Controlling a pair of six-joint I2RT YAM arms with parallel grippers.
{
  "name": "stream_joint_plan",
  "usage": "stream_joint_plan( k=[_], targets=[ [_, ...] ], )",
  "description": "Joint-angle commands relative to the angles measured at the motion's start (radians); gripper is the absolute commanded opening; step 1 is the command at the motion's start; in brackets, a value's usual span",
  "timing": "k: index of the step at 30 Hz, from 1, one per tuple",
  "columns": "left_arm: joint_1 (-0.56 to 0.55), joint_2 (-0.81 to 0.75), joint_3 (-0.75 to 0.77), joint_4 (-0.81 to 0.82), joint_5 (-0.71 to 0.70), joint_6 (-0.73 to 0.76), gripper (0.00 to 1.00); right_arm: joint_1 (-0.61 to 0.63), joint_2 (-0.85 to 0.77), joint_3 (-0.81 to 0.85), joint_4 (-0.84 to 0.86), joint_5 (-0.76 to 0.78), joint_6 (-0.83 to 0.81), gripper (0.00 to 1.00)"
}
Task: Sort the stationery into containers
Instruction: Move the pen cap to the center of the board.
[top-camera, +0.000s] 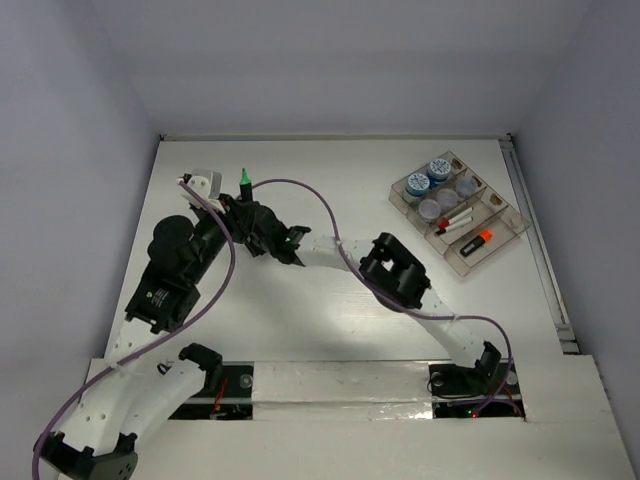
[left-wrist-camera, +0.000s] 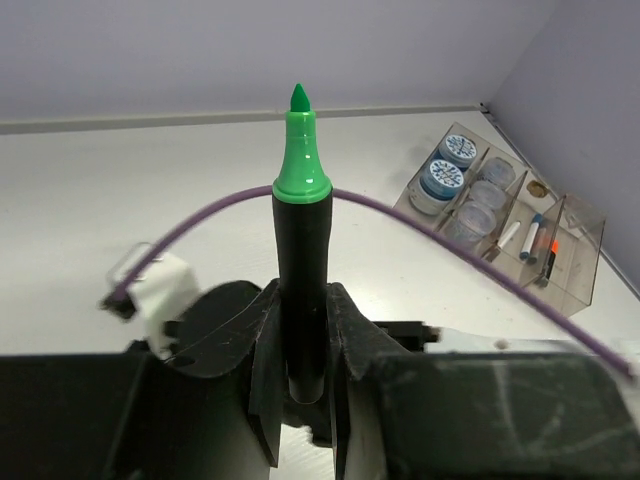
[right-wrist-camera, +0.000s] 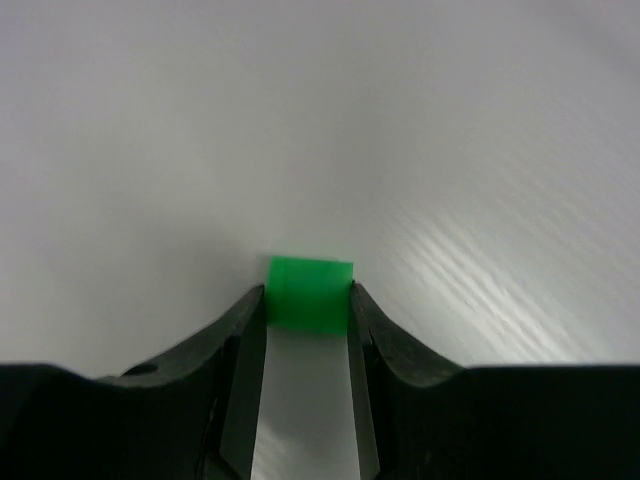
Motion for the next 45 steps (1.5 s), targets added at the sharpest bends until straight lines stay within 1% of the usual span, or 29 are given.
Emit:
stream_joint_plan(
  k=[1,3,4,5,6,7,8,9,10,12,13,15,16,18,20,21,22,24,27,29,30,33,35,36,37,38,39,41,45],
  targets=[
    [0.005,0.005,-0.003,0.063,0.030,0.003,0.00,-0.030,-0.179,-0.271,0.070,0.203,0.156,0.21],
    [0.005,0.010,-0.006,0.066,0.052,-0.002,0.00,-0.056,-0.265,-0.404,0.098,0.247,0.217,0.21],
    [0.005,0.014,-0.006,0.067,0.058,-0.004,0.00,-0.056,-0.305,-0.533,0.102,0.292,0.275,0.21],
    [0.005,0.017,-0.007,0.069,0.063,-0.007,0.00,-0.068,-0.386,-0.600,0.132,0.309,0.308,0.21],
    [0.005,0.019,-0.007,0.067,0.078,-0.007,0.00,-0.078,-0.422,-0.660,0.134,0.325,0.338,0.21],
    [0.005,0.022,-0.007,0.069,0.081,-0.011,0.00,-0.078,-0.457,-0.720,0.122,0.364,0.407,0.21],
    [0.005,0.022,-0.007,0.069,0.081,-0.010,0.00,-0.078,-0.520,-0.831,0.117,0.383,0.446,0.21],
    [0.005,0.023,-0.007,0.067,0.087,-0.010,0.00,-0.078,-0.548,-0.881,0.112,0.389,0.483,0.21],
    [0.005,0.023,-0.009,0.069,0.090,-0.011,0.00,-0.078,-0.571,-0.969,0.112,0.394,0.563,0.22],
    [0.005,0.028,-0.009,0.069,0.112,-0.013,0.00,-0.078,-0.618,-1.039,0.112,0.377,0.638,0.24],
    [0.005,0.034,-0.009,0.069,0.118,-0.014,0.00,-0.078,-0.629,-1.065,0.115,0.367,0.696,0.30],
    [0.005,0.039,-0.009,0.069,0.130,-0.017,0.00,-0.078,-0.644,-1.111,0.129,0.334,0.737,0.38],
    [0.005,0.042,-0.009,0.069,0.133,-0.017,0.00,-0.078,-0.651,-1.117,0.141,0.324,0.748,0.44],
    [0.005,0.043,-0.010,0.069,0.133,-0.017,0.00,-0.078,-0.669,-1.122,0.151,0.284,0.747,0.49],
    [0.005,0.043,-0.010,0.067,0.133,-0.017,0.00,-0.078,-0.713,-1.122,0.151,0.265,0.715,0.62],
    [0.005,0.042,-0.010,0.067,0.135,-0.017,0.00,-0.078,-0.733,-1.121,0.145,0.264,0.702,0.66],
    [0.005,0.040,-0.010,0.067,0.133,-0.016,0.00,-0.078,-0.771,-1.113,0.116,0.270,0.684,0.74],
    [0.005,0.039,-0.012,0.067,0.136,-0.017,0.00,-0.078,-0.807,-1.105,0.077,0.284,0.612,0.78],
    [0.005,0.036,-0.010,0.069,0.139,-0.016,0.00,-0.087,-0.845,-1.064,-0.004,0.247,0.416,0.79],
    [0.005,0.031,-0.012,0.069,0.142,-0.014,0.00,-0.099,-0.852,-1.015,-0.064,0.225,0.251,0.76],
    [0.005,0.030,-0.012,0.069,0.142,-0.016,0.00,-0.113,-0.864,-1.013,-0.066,0.187,0.169,0.75],
    [0.005,0.023,-0.012,0.067,0.142,-0.016,0.00,-0.157,-0.875,-0.990,-0.092,-0.013,-0.085,0.73],
    [0.005,0.020,-0.012,0.069,0.136,-0.013,0.00,-0.188,-0.875,-0.992,-0.086,-0.186,-0.234,0.75],
    [0.005,0.019,-0.012,0.069,0.129,-0.011,0.00,-0.206,-0.865,-0.948,-0.099,-0.206,-0.250,0.76],
    [0.005,0.017,-0.012,0.069,0.125,-0.013,0.00,-0.240,-0.824,-0.912,-0.168,-0.245,-0.265,0.76],
    [0.005,0.016,-0.012,0.069,0.122,-0.010,0.00,-0.254,-0.801,-0.879,-0.203,-0.297,-0.301,0.76],
    [0.005,0.016,-0.012,0.069,0.119,-0.010,0.00,-0.266,-0.780,-0.819,-0.228,-0.316,-0.316,0.76],
    [0.005,0.017,-0.010,0.069,0.119,-0.008,0.00,-0.289,-0.712,-0.759,-0.303,-0.379,-0.362,0.77],
    [0.005,0.016,-0.010,0.069,0.113,-0.007,0.00,-0.302,-0.605,-0.627,-0.421,-0.391,-0.410,0.77]
  ],
)
